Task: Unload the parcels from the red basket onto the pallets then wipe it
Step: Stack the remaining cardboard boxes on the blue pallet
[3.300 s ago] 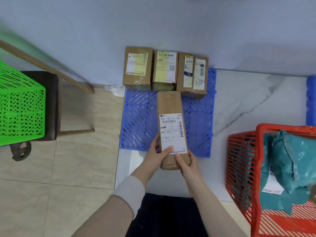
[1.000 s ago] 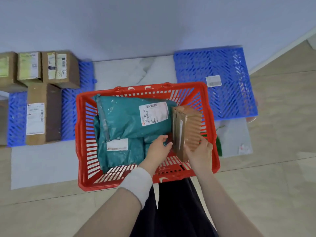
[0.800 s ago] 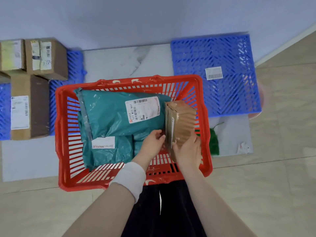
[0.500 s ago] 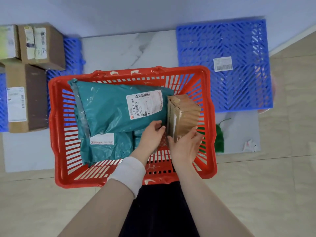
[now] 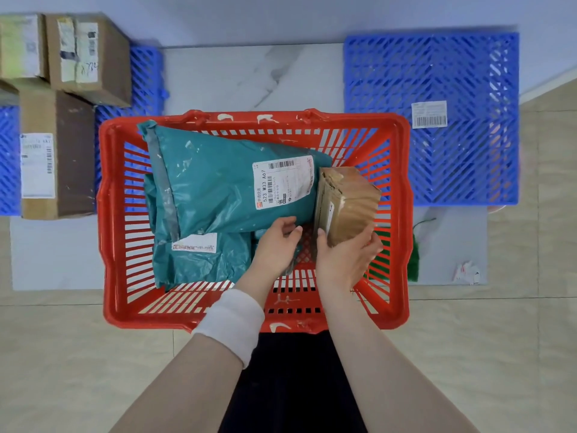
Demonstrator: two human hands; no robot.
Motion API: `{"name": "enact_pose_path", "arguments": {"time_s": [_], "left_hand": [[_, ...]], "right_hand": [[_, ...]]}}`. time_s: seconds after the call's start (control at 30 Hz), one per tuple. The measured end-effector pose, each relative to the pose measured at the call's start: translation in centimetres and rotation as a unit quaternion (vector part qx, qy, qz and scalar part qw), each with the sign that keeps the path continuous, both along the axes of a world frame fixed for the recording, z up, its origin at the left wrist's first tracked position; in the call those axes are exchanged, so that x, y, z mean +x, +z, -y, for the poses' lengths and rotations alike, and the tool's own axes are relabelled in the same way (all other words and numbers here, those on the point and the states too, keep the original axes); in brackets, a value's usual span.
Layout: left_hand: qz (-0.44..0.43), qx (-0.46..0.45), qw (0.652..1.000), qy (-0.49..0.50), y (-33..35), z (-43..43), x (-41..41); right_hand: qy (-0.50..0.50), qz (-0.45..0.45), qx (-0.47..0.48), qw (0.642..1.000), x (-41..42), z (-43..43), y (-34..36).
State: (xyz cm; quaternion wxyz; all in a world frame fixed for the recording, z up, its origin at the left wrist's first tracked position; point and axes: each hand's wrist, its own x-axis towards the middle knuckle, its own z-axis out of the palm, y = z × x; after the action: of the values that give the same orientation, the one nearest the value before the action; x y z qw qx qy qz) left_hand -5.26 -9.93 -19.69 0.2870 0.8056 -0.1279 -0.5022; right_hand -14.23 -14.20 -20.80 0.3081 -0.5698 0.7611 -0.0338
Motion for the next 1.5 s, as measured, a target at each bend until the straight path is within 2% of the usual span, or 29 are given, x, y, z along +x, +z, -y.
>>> {"name": "enact_pose_path", "arguments": {"time_s": [0.33, 0.47, 0.6, 0.77, 0.87, 0.97, 1.1, 1.3, 1.43, 1.5], "left_hand": [[-0.014, 0.001, 1.0, 0.023, 0.6, -0.1, -0.3], [-0.027, -0.02, 0.999, 0.041, 2.8, -0.1, 0.1], [-0.05, -0.057, 0.995, 0.067, 5.8, -0.8, 1.3], [-0.083, -0.11, 0.988, 0.076, 9.2, -3.0, 3.9], [-0.152, -0.128, 0.976, 0.088, 10.8, -5.7, 6.1], [-0.22, -0.138, 0.962, 0.085, 11.9, -9.4, 9.5], [-0.234, -0.162, 0.952, 0.112, 12.3, -15.8, 15.1], [-0.164, -0.158, 0.952, 0.203, 12.6, -23.3, 23.3], [-0.132, -0.157, 0.941, 0.268, 12.4, -25.8, 27.4], [-0.113, -0.149, 0.932, 0.31, 11.9, -26.9, 29.2]], "right_hand": [[-0.014, 0.008, 0.011, 1.0, -1.4, 0.8, -1.5], [-0.021, 0.048, -0.048, 0.998, -2.8, 1.3, 2.0], [-0.007, 0.114, -0.065, 0.991, -3.4, 2.4, 8.0], [-0.019, 0.264, 0.027, 0.964, -3.0, 4.1, 13.5], [-0.002, 0.35, 0.116, 0.93, -1.1, 3.0, 14.8], [0.03, 0.389, 0.18, 0.903, 2.4, 0.6, 15.0], [0.06, 0.406, 0.242, 0.879, 8.3, -4.4, 14.8], [0.122, 0.382, 0.278, 0.873, 17.9, -12.0, 15.0], [0.17, 0.358, 0.288, 0.871, 21.5, -15.2, 14.6], [0.185, 0.357, 0.32, 0.858, 23.0, -16.6, 13.7]]}}
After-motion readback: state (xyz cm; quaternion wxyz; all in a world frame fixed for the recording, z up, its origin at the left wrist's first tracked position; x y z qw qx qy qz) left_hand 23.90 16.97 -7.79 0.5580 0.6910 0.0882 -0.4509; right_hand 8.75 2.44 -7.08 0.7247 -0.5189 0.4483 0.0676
